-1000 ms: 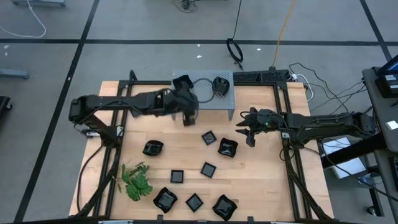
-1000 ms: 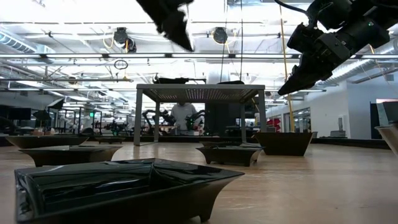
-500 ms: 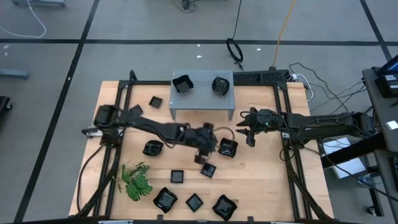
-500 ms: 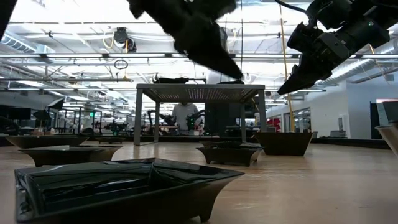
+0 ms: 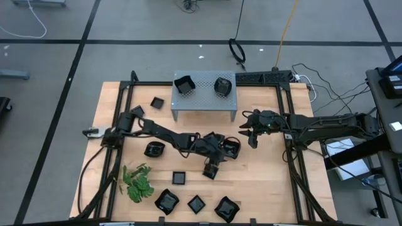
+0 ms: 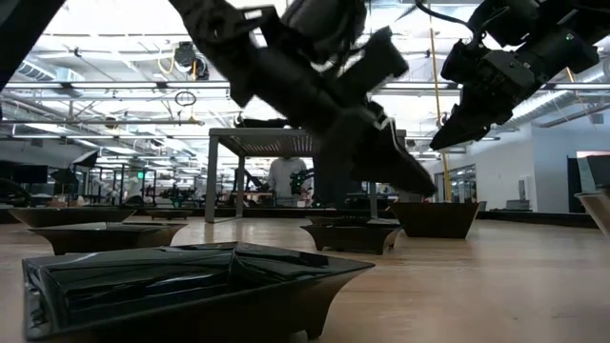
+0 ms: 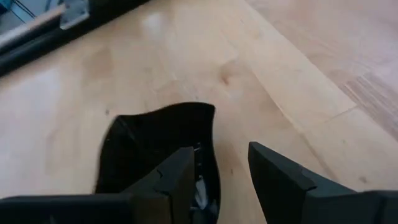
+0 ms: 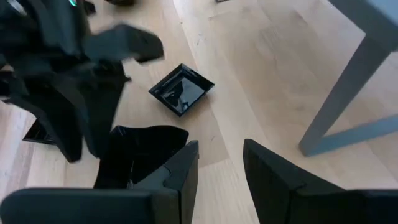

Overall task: Pick & Place Mini shaped plates
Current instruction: Stack the black distorted square plate on top of the black distorted square plate on the shelf

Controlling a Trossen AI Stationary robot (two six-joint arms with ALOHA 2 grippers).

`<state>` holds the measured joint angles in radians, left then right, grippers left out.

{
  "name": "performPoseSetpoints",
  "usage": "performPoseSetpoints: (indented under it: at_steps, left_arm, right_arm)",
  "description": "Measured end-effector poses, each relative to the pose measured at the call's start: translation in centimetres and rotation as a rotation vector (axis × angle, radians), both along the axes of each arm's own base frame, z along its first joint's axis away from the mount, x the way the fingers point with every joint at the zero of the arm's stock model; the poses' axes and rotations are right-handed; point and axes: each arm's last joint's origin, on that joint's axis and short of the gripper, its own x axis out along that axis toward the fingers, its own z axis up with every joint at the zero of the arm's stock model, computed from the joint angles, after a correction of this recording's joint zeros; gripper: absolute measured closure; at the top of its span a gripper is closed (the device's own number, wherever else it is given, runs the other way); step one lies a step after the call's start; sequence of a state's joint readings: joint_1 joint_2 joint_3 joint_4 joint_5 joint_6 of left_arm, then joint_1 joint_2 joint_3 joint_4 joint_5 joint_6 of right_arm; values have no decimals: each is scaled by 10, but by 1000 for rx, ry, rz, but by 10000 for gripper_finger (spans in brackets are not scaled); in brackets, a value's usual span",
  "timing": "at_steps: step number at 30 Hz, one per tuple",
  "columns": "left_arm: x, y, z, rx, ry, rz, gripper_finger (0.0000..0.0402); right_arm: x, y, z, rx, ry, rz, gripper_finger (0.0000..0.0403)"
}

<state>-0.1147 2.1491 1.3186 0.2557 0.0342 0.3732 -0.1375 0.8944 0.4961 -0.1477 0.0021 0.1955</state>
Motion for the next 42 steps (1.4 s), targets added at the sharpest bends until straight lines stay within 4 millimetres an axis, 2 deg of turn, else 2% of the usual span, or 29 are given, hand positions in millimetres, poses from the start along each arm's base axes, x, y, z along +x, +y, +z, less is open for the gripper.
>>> performPoseSetpoints:
  at_steps: [7, 10, 13, 17, 20, 23, 26, 31, 34, 37, 39, 42]
  left_arm:
    - [2, 7, -24, -28, 52, 35, 248]
    - [2, 10, -26, -3, 60, 74, 258]
    - [2, 10, -25, -3, 53, 69, 296]
    - [1, 4, -24, 17, 51, 37, 379]
    - [0, -4, -14, -1, 31, 33, 390]
    - [-2, -12, 8, 2, -19, 20, 394]
    - [-10, -18, 43, 18, -73, 37, 396]
    - [-39, -13, 107, 127, -93, 231, 392]
    - [-65, 3, 152, 243, -138, 386, 397]
    - [-92, 27, 191, 280, -187, 562, 389]
    - [-109, 47, 210, 266, -201, 659, 386]
    - [-135, 80, 226, 213, -181, 779, 392]
  right_arm:
    - [0, 0, 0, -3, -3, 1, 287]
    - [0, 0, 0, -6, -3, 4, 287]
    - [0, 0, 0, -7, 0, 5, 287]
    - [0, 0, 0, -8, 1, 5, 287]
    - [0, 0, 0, -8, 1, 5, 287]
    - [0, 0, 0, -2, 0, 2, 287]
    - [0, 1, 0, 2, -1, 6, 287]
    - [1, 6, 0, -12, -2, 44, 287]
    - [1, 8, 0, -25, -5, 68, 287]
    - [1, 10, 1, -26, -5, 73, 287]
    - [1, 10, 1, -27, -5, 73, 287]
    - [2, 10, 1, -27, -5, 74, 287]
